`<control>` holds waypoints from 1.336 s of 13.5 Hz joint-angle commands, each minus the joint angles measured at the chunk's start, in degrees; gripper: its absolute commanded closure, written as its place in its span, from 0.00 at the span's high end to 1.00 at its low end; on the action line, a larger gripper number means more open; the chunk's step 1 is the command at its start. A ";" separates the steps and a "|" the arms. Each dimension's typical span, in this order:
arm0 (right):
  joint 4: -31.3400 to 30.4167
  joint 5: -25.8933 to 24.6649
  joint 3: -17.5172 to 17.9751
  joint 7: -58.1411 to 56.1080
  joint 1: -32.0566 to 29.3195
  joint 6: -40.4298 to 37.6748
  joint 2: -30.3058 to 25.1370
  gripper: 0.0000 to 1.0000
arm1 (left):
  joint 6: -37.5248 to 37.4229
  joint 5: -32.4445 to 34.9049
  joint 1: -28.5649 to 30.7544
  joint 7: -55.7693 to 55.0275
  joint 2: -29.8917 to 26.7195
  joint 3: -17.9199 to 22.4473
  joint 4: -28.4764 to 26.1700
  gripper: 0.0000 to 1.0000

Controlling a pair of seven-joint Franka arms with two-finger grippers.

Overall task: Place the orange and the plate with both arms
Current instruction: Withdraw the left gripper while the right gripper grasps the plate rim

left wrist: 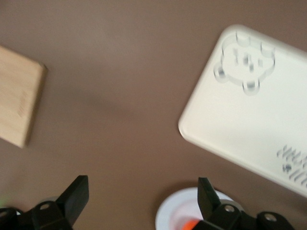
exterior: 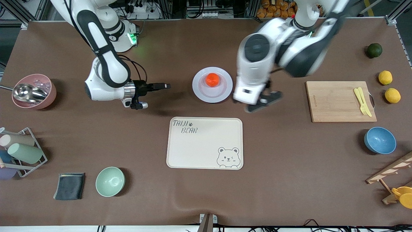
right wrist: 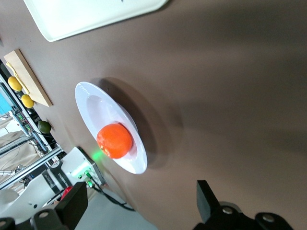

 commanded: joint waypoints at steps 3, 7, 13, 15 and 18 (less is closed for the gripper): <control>-1.40 9.52 -0.61 -1.53 9.20 5.71 0.98 1.00 | -1.16 -1.37 15.84 22.45 -6.67 -0.60 1.11 1.00; -1.40 21.42 -0.61 -7.48 15.25 9.92 4.49 1.00 | -1.16 -3.55 23.76 35.30 -9.49 -0.77 1.20 1.00; -1.32 31.75 -0.52 -15.33 18.25 10.02 7.76 1.00 | -1.33 -10.23 10.52 49.20 -18.79 22.58 -3.54 1.00; -1.14 34.73 -0.52 -15.67 20.01 10.02 8.46 1.00 | -1.34 -12.43 8.59 51.92 -22.13 26.36 -6.88 1.00; -0.79 40.53 -0.53 -19.79 21.95 10.02 10.12 1.00 | -1.60 -12.44 4.71 52.82 -22.24 28.93 -6.63 1.00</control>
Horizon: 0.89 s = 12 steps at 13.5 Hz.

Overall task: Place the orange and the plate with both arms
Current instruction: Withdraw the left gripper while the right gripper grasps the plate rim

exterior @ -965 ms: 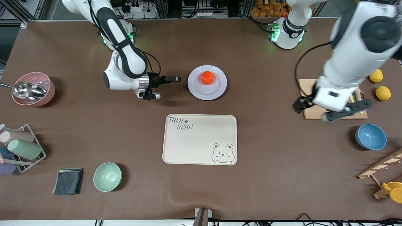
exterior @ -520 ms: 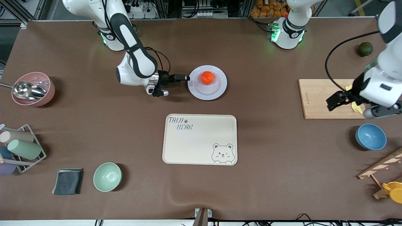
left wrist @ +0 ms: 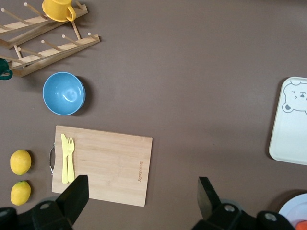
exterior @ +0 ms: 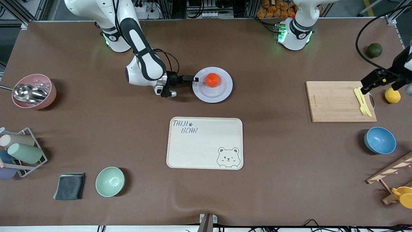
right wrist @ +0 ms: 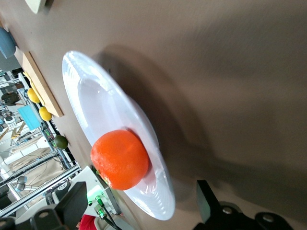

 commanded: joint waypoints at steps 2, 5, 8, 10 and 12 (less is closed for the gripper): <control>0.71 6.54 -0.57 -5.88 1.80 0.07 2.82 1.00 | -0.15 -0.84 -2.05 1.13 -1.31 1.60 -2.34 1.00; 1.59 10.84 -0.66 -6.06 3.99 0.25 3.79 1.00 | -1.56 -1.19 -1.79 0.33 -0.96 0.90 -1.82 1.00; 2.73 15.42 -0.66 -6.59 6.37 0.69 5.20 0.92 | -3.92 -1.19 -1.43 1.04 -1.31 0.90 -1.73 1.00; 2.82 17.27 -0.66 -6.86 7.25 2.35 5.20 0.38 | -4.10 -1.19 -1.08 1.30 -1.66 1.69 -1.20 1.00; 3.17 17.45 -0.66 -6.86 7.95 3.06 5.11 0.00 | -4.37 -1.10 -0.38 1.48 -1.58 1.78 -1.11 1.00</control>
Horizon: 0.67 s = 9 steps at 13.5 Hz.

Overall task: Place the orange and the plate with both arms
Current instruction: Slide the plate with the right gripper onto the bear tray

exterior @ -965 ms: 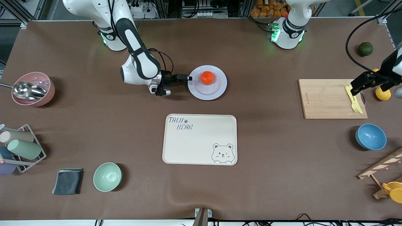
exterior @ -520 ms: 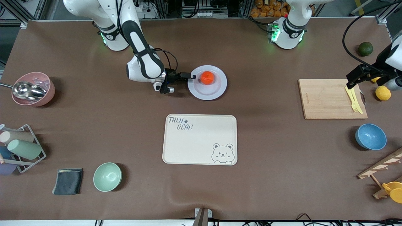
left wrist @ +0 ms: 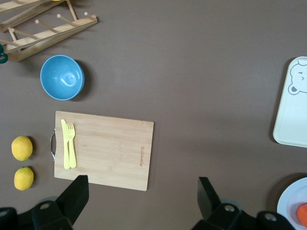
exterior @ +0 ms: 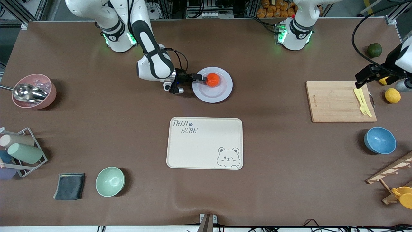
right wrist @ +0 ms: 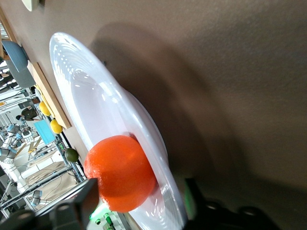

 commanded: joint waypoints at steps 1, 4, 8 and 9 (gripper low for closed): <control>0.89 2.76 -0.61 -1.60 1.60 1.16 0.95 0.00 | -1.58 -1.09 0.70 1.46 -0.84 0.45 0.13 1.00; 0.89 2.76 -0.61 -1.60 1.60 1.25 0.95 0.00 | -2.02 -1.09 1.14 1.72 -0.40 0.36 0.22 1.00; 0.89 2.76 -0.61 -1.34 1.25 1.16 0.08 0.00 | -2.11 -3.20 1.14 1.63 -0.49 0.10 -0.39 1.00; 0.89 2.76 -0.61 -1.25 1.16 1.16 -0.53 0.00 | -2.63 -3.20 1.23 1.54 -0.66 0.18 -0.66 1.00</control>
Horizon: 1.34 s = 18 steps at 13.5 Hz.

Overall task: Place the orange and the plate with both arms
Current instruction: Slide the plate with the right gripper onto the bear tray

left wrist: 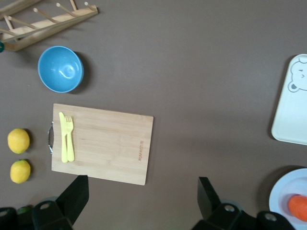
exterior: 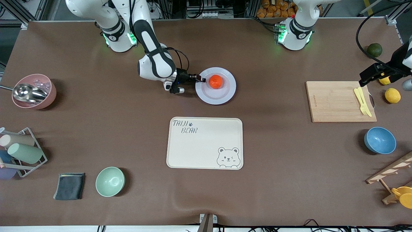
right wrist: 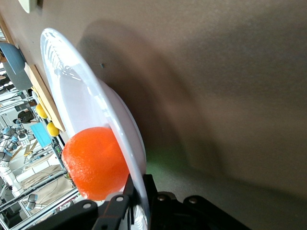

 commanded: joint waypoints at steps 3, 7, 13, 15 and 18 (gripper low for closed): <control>0.26 2.24 -0.60 -0.43 0.26 0.41 -4.01 0.00 | -1.31 -1.73 1.03 1.20 -0.38 -0.04 -0.52 1.00; 2.27 2.24 -0.69 1.14 -2.63 3.40 -6.66 0.00 | -1.31 -1.73 1.12 0.67 -0.29 -0.22 -0.52 1.00; 14.21 1.27 -0.86 10.03 -7.56 3.84 0.44 0.00 | -1.13 -1.73 1.29 0.67 0.32 -0.22 -0.52 1.00; 18.09 0.92 -0.86 11.60 -9.14 3.84 3.43 0.00 | -1.04 -1.65 1.29 0.67 0.76 -0.13 -0.52 1.00; 25.20 -7.75 -0.86 17.47 -13.36 3.58 8.53 0.00 | -0.69 -1.56 1.56 0.67 1.38 -0.13 -0.43 1.00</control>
